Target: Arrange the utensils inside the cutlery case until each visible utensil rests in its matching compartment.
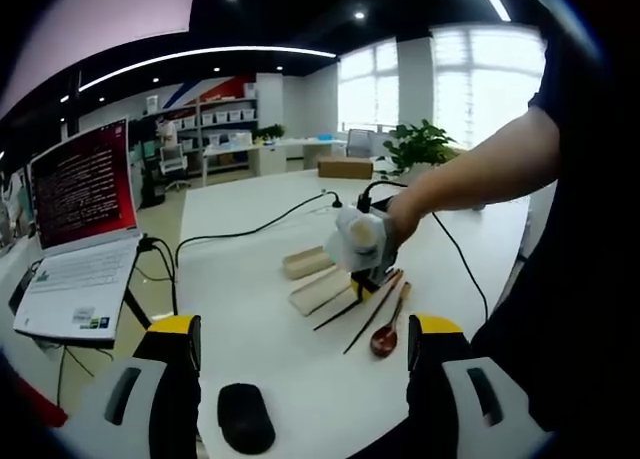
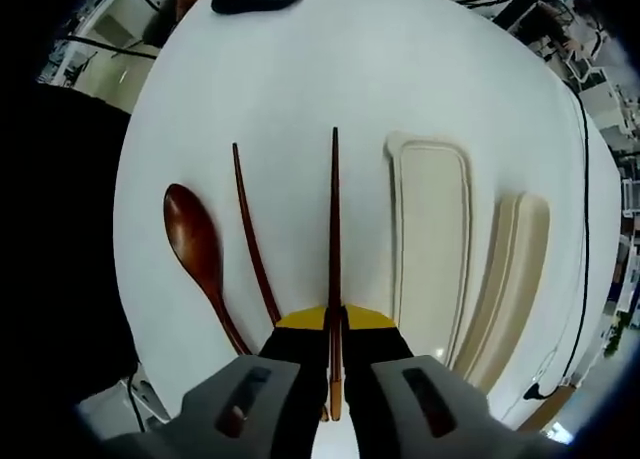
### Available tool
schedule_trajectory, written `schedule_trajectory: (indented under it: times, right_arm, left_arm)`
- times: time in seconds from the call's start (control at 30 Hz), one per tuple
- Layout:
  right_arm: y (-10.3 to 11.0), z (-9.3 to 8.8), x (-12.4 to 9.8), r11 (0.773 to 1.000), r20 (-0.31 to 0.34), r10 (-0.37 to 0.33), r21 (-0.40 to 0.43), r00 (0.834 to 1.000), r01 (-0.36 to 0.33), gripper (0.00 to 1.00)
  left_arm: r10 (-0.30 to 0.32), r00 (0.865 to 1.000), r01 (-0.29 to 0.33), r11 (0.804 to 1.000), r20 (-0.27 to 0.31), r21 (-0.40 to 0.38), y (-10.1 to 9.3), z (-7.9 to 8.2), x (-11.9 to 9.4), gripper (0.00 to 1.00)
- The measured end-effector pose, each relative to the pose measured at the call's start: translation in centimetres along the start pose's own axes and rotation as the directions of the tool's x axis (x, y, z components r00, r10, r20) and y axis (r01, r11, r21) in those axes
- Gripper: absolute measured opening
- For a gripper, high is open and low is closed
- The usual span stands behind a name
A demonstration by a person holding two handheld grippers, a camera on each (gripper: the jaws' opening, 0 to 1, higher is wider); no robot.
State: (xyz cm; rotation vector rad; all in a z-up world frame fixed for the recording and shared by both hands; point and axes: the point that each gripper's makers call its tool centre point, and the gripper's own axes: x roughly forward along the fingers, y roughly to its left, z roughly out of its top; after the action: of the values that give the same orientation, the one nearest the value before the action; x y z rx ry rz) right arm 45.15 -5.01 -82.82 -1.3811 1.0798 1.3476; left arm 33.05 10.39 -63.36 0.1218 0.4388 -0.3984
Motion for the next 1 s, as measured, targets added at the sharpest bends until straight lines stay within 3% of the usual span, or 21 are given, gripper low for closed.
schedule_trajectory:
  times: [0.4, 1.0]
  right_arm:
    - [-0.1, -0.1, 0.1, 1.0, 0.001, -0.007, -0.01, 1.0, 0.007, 0.0]
    - [0.6, -0.6, -0.3, 0.999, -0.013, -0.005, -0.05, 1.0, 0.004, 0.0]
  left_arm:
    - [0.028, 1.0, -0.028, 1.0, 0.001, -0.01, 1.0, -0.3, -0.6, 0.87]
    - [0.006, 1.0, -0.006, 1.0, -0.008, 0.016, 0.8, -0.4, -0.5, 0.87]
